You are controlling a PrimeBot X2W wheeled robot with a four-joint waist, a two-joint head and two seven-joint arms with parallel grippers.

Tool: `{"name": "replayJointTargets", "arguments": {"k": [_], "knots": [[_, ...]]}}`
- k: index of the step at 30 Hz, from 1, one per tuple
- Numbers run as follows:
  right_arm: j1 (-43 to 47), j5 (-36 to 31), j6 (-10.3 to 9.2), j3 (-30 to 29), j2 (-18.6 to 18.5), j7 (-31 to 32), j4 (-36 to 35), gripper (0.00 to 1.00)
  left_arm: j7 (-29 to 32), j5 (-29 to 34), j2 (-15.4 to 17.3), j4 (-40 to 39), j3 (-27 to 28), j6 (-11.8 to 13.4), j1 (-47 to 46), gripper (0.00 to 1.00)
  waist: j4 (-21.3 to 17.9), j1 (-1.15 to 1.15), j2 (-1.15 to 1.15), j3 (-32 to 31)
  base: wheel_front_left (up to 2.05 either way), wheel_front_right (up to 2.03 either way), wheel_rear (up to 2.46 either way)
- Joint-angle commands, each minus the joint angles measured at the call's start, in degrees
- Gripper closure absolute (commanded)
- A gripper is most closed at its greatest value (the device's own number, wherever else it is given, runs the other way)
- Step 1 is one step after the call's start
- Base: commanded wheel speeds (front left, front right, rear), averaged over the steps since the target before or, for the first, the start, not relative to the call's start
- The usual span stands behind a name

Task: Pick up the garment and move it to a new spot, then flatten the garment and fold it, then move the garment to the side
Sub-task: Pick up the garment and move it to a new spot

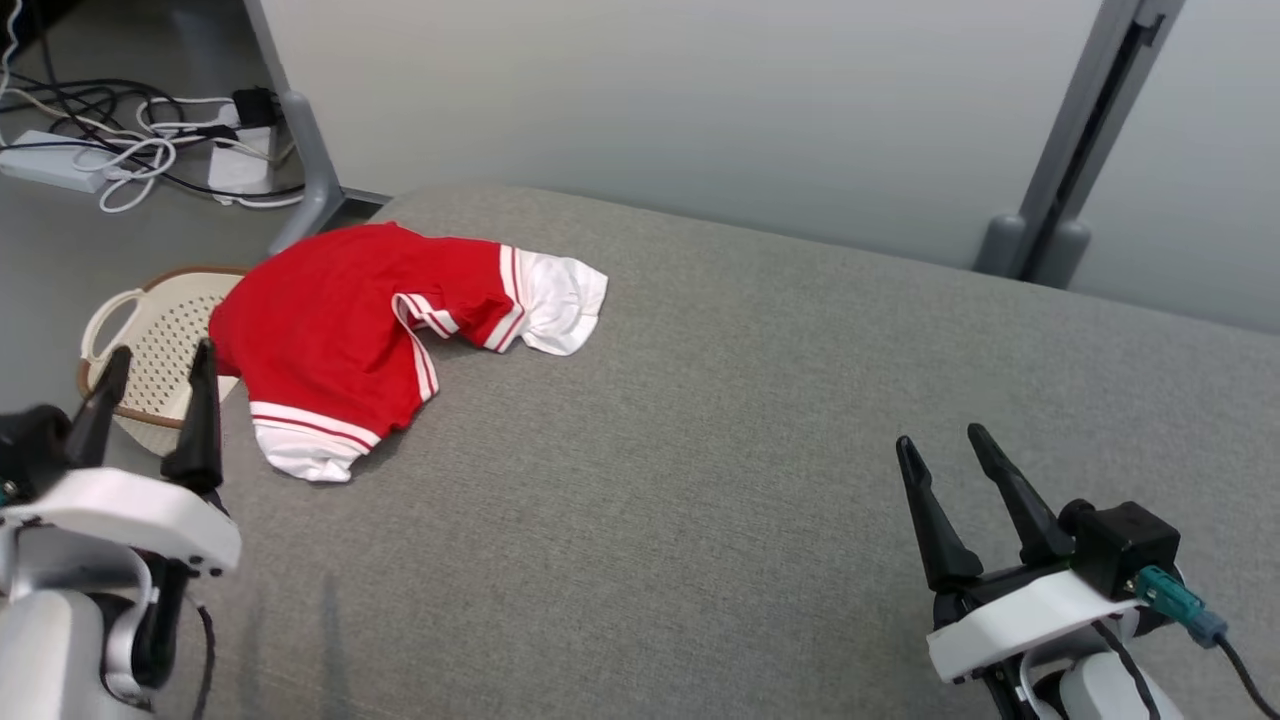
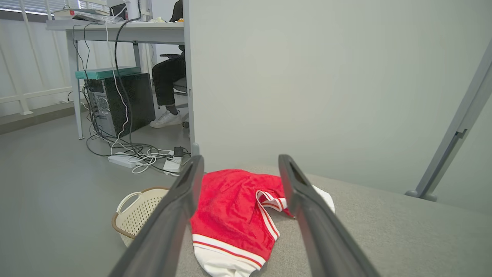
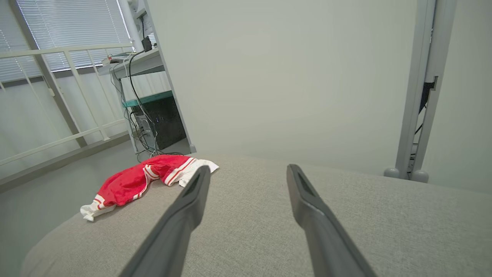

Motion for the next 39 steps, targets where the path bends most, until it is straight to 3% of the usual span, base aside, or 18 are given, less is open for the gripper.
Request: {"name": "replayJointTargets", "arguments": {"k": [1,15,24,34,39], "knots": [[-0.88,-0.31,0.02,-0.16,-0.80,-0.26,-0.34,0.00,0.83,-0.95,0.70,1.21,0.45,-0.57,-2.62,0.00,-2.61,0.00,0.00,2.72,0.00,0.00,0.00],[-6.07,-0.49,0.02,0.81,-3.54,0.12,-2.54,0.00,12.45,-9.14,7.91,23.30,1.04,-3.43,-22.58,0.00,-12.57,0.00,0.00,12.13,0.00,0.00,0.00],[-9.81,-0.76,0.02,0.78,-4.60,0.52,-5.03,0.00,13.91,-11.93,12.30,38.30,-0.07,-3.91,-33.40,0.00,-18.79,0.00,0.00,20.04,0.00,0.00,0.00],[-12.10,-0.88,0.02,0.28,-4.85,0.07,-5.99,0.00,16.31,-16.39,14.75,49.03,-2.24,-3.92,-37.94,0.00,-22.91,0.00,0.00,25.11,0.00,0.00,0.00],[-11.87,-1.07,0.02,-0.07,-4.74,-0.10,-5.86,0.00,23.43,-18.51,14.64,51.44,-5.95,-3.93,-36.73,0.00,-23.61,0.00,0.00,25.91,0.00,0.00,0.00]]}}
